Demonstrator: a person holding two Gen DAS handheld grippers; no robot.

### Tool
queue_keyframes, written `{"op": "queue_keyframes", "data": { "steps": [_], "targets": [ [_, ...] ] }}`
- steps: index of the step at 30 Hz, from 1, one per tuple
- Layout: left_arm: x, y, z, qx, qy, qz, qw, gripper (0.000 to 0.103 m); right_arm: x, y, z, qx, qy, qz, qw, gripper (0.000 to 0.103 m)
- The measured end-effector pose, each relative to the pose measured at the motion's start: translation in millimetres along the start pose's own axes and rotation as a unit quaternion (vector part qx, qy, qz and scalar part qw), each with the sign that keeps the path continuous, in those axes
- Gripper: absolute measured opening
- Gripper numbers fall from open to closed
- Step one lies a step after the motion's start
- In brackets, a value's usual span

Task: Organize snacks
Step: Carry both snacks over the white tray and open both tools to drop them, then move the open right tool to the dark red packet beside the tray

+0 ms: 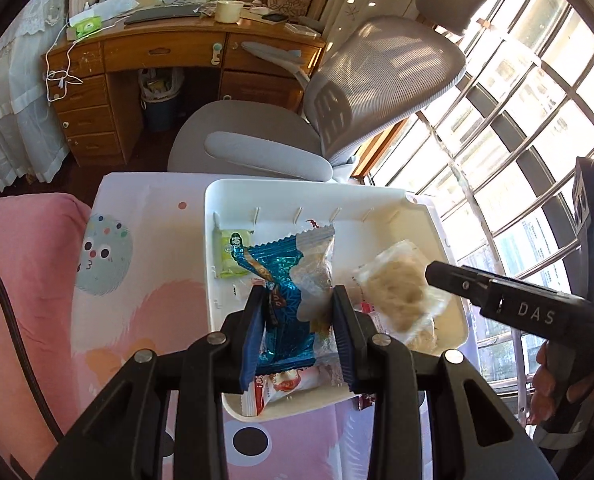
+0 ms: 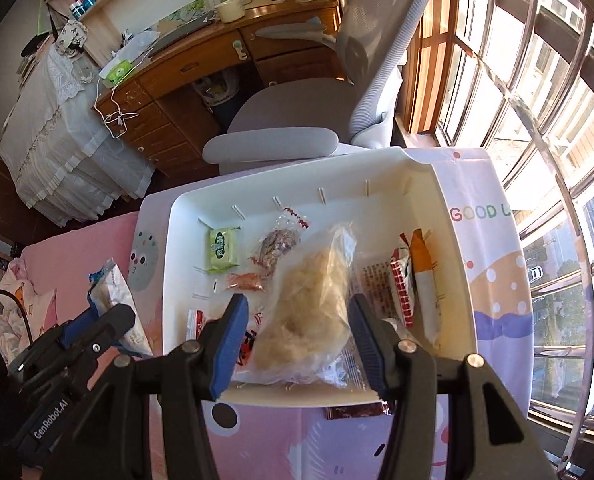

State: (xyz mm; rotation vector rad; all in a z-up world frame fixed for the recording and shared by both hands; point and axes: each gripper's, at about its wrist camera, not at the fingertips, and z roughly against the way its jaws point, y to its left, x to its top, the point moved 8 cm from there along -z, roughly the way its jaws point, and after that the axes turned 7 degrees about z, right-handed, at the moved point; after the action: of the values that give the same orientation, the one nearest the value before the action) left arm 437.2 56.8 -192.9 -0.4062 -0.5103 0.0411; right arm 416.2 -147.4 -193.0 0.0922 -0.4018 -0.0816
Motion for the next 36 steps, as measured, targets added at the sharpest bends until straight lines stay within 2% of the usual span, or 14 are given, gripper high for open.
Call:
{"op": "queue_keyframes", "data": {
  "steps": [3, 4, 14, 19, 27, 36],
  "targets": [
    [-3.6, -3.5, -7.9, 0.006, 0.014, 0.000, 0.9999, 0.065, 2.8, -10.4, -1.6, -0.005, -0.001, -0.011, 1.000, 0.053],
    [-3.5, -4.1, -8.0, 0.009, 0.014, 0.000, 0.9999, 0.068, 1.0, -13.2, -3.2, -0.008, 0.004, -0.014, 1.000, 0.053],
    [-12.8, 3.5, 6.0, -0.004, 0.008, 0.023, 0.9997, 0.074, -27.1, -23.6, 2.8, -0.007, 0.014, -0.034, 0.999, 0.055],
    [-28.3, 10.8, 18.0, 0.007, 0.013, 0.033, 0.9993, 0.078, -45.7, -28.5, 13.1, -0.001, 0.001, -0.025, 1.000, 0.058],
    [-73.8, 29.6, 27.6, 0.026, 0.032, 0.068, 0.9968, 0.079, -84.1, -41.1, 20.0, -0.008, -0.016, -0.017, 1.000, 0.061],
    [-132.6, 41.0, 31.0, 0.043, 0.051, 0.083, 0.9943, 0.079, -118.8, -37.4, 6.8, -0.024, -0.058, 0.040, 0.997, 0.066]
  ]
}}
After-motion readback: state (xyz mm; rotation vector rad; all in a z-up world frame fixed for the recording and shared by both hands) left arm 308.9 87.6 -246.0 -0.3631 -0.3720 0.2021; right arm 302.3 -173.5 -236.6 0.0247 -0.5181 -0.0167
